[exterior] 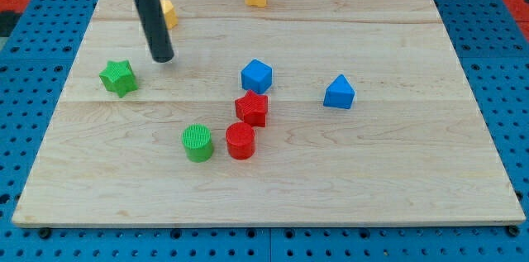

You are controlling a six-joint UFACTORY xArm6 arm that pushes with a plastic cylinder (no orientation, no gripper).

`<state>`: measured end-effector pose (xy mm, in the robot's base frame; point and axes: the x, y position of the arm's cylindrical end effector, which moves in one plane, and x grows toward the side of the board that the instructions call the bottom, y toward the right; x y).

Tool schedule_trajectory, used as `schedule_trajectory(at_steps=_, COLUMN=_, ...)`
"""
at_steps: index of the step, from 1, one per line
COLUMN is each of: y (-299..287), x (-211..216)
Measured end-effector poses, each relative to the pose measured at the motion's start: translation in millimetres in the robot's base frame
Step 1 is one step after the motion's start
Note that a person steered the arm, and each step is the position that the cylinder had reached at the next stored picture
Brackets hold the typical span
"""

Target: Place the green star diagonal to the green circle

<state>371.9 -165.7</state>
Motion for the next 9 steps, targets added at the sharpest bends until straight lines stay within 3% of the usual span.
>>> schedule_trajectory(at_steps=2, y=-12, x=48)
schedule_trajectory(at_steps=4, y=-13, x=19)
schedule_trajectory(at_steps=6, y=-65, x=6)
schedule_trajectory(at_steps=9, y=-64, x=63)
